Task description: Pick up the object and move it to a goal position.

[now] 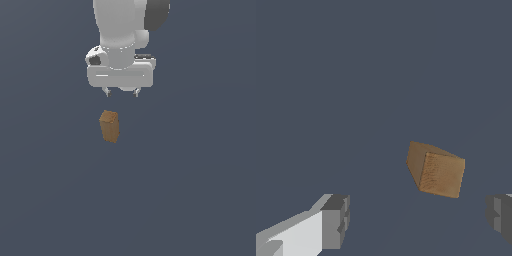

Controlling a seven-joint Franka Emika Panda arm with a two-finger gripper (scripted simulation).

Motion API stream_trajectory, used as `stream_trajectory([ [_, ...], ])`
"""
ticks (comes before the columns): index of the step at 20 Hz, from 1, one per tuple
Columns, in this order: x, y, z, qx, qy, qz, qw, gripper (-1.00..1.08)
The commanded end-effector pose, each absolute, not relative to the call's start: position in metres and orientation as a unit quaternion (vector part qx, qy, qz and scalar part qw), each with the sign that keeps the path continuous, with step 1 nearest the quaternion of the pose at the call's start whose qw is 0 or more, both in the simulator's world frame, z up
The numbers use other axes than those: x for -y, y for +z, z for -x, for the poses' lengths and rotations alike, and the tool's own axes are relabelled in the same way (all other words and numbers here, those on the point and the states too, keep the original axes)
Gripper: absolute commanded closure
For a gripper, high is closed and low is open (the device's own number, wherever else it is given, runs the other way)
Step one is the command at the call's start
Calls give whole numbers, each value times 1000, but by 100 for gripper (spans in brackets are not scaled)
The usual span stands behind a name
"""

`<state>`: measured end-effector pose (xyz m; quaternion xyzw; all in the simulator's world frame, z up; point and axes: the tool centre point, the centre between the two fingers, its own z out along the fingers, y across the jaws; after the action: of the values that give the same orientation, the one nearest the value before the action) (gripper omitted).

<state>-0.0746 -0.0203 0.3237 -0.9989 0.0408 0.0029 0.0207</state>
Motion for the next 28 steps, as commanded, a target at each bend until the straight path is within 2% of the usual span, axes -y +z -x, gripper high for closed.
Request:
stream_trajectory([
  [1, 20, 324, 75, -41, 3, 999, 21, -92],
  [16, 24, 329, 73, -27, -7, 999, 17, -92],
  [28, 57, 265, 86, -76, -4, 997, 10, -92],
])
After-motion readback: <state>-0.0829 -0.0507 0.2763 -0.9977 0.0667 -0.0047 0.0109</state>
